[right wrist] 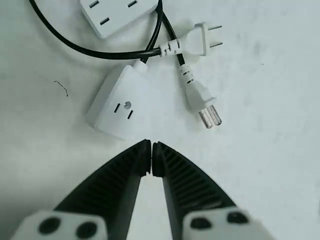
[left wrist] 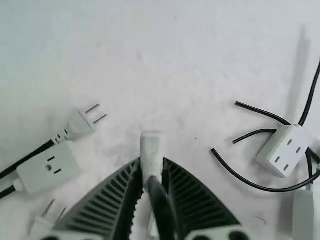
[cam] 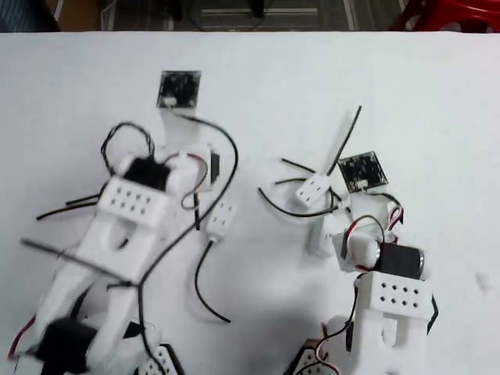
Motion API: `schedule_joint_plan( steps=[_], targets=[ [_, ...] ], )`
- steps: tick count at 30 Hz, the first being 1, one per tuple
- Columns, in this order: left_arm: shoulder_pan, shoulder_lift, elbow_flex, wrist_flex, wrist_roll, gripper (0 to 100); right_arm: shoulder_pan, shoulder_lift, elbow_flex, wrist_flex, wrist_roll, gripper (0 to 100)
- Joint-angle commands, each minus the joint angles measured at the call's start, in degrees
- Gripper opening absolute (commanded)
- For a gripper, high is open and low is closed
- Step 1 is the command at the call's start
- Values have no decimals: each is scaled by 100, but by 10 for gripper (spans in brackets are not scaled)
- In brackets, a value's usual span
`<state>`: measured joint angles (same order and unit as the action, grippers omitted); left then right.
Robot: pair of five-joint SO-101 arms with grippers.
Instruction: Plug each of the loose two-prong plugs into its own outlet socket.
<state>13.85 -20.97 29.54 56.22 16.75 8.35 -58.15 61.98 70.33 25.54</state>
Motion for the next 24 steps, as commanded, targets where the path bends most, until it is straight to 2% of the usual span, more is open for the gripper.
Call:
schedule_joint_plan(
  steps=[1,7,12,16,20,24],
  targets=[
    [-40,637,-1090,844,1389,24,13,-40,237,-391,-79,19],
    [57,945,-1811,1996,3121,24,22,-31,1152,-1288,-88,19],
    [207,1314,-2286,2215,3499,24,31,-31,1371,-1578,-167,19],
    [409,1930,-2374,2374,4782,24,40,-66,1371,-1587,-527,19],
    [602,2545,-2673,2435,5284,24,48,-75,1371,-1587,-527,19],
    [840,2897,-3288,3095,5776,24,48,-75,1371,-1587,-527,19]
  ],
)
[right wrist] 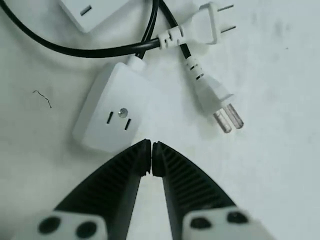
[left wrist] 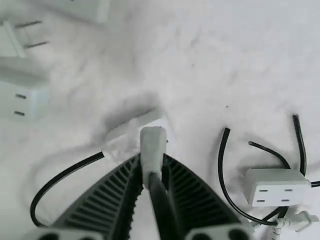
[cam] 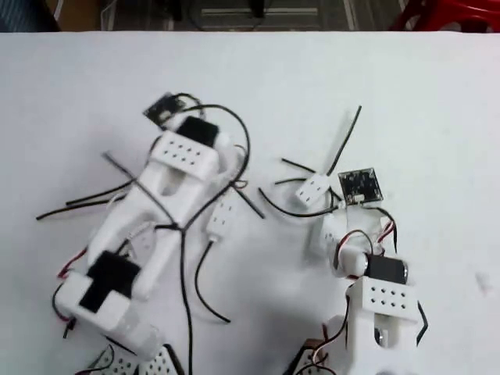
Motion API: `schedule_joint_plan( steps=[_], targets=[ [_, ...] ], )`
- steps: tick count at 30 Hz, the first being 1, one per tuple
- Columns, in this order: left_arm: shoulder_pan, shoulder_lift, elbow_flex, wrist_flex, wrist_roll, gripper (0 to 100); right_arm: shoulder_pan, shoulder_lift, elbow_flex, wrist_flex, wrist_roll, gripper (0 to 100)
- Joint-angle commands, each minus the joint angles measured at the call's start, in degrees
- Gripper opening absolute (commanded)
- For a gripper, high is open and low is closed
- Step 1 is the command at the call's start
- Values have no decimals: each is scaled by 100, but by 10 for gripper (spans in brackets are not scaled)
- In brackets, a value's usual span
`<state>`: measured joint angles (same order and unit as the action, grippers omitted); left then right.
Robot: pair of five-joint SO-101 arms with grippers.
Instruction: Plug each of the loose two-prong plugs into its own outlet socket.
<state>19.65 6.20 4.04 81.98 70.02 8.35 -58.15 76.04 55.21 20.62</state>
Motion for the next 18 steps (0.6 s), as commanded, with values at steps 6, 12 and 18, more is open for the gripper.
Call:
schedule_joint_plan(
  steps=[6,12,18],
  targets=[
    [312,629,-1169,818,870,24,48,-75,-35,-75,-35,19],
    [312,1042,-1169,466,1029,24,48,-75,-35,-84,-44,19],
    [303,1095,-1169,360,1037,24,48,-84,-35,-84,-44,19]
  ],
)
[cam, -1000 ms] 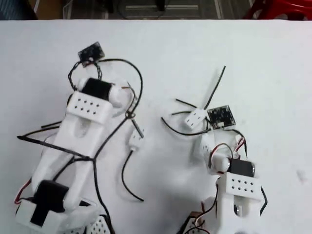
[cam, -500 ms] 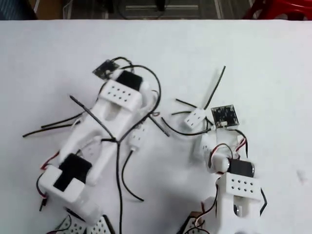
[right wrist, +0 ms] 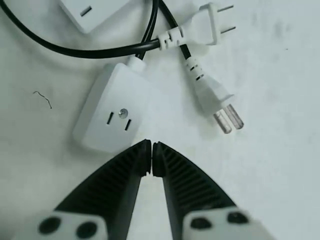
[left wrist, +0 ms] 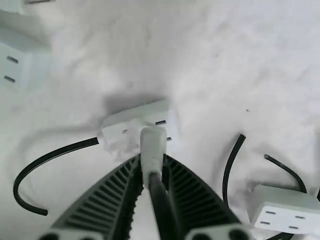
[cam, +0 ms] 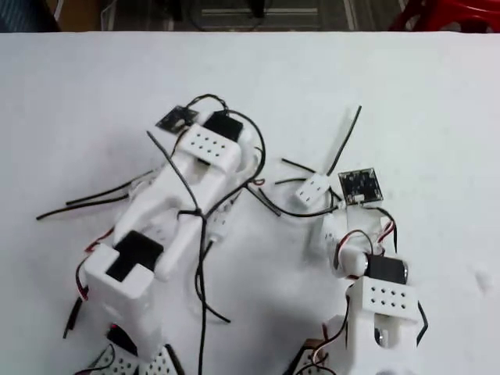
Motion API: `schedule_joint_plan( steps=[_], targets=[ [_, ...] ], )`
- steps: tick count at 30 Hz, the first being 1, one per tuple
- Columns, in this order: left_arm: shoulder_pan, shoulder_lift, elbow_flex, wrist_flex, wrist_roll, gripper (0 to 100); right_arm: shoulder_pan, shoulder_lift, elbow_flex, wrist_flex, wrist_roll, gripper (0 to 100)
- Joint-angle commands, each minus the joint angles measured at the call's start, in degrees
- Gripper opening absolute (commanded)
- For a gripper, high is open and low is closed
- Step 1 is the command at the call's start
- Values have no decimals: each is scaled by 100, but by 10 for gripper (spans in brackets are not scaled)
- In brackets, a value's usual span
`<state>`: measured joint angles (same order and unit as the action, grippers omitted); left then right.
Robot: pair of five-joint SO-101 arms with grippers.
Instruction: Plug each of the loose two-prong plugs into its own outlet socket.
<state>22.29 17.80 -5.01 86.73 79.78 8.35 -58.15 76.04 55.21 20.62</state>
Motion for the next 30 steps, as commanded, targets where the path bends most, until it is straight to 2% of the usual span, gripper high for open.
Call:
schedule_joint_plan(
  steps=[1,11,23,30],
  targets=[
    [31,-48,-264,-141,62,24,48,-84,-35,-84,-44,19],
    [-242,-31,-220,-369,70,24,48,-84,-35,-84,-53,19],
    [-101,-22,-193,-264,255,24,48,-84,-35,-84,-53,19],
    [13,-22,88,-536,255,24,48,-84,-35,-84,-53,19]
  ],
)
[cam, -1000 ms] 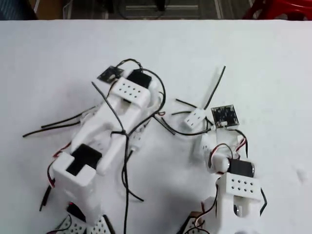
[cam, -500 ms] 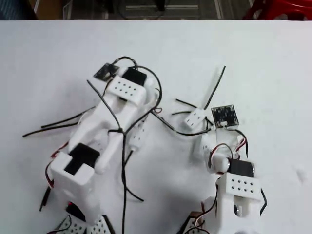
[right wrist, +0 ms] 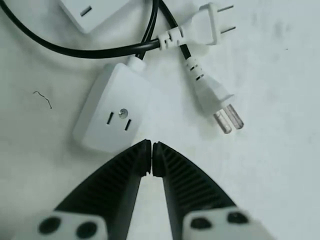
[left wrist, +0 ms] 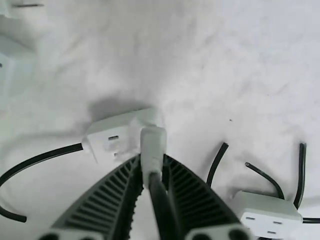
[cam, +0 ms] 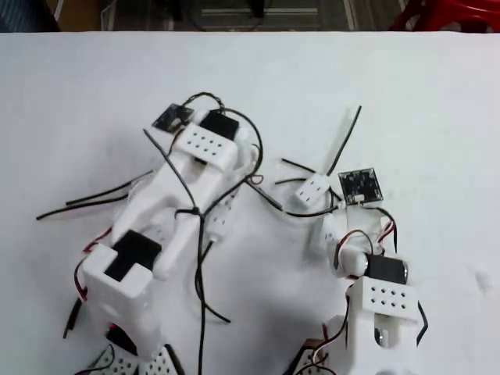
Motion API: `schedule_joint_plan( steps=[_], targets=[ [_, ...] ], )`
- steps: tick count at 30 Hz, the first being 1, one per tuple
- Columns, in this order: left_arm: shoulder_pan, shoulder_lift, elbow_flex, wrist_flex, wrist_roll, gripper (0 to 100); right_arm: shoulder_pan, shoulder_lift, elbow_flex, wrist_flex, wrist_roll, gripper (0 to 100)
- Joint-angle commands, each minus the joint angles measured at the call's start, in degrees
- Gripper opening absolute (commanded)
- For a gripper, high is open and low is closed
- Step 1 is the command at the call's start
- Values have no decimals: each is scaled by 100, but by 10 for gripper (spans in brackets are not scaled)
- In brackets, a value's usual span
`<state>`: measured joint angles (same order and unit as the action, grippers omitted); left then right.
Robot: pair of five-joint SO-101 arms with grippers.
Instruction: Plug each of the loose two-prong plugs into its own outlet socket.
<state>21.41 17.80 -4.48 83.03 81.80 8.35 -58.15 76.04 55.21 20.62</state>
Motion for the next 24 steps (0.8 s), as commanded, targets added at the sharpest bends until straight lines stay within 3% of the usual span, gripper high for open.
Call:
schedule_joint_plan(
  steps=[1,12,24],
  targets=[
    [101,-22,62,-193,53,24,48,-84,-35,-84,-53,19],
    [127,-75,35,211,62,24,48,-84,-35,-75,-53,19],
    [136,-22,97,18,62,24,48,-75,-35,-75,-53,19]
  ],
)
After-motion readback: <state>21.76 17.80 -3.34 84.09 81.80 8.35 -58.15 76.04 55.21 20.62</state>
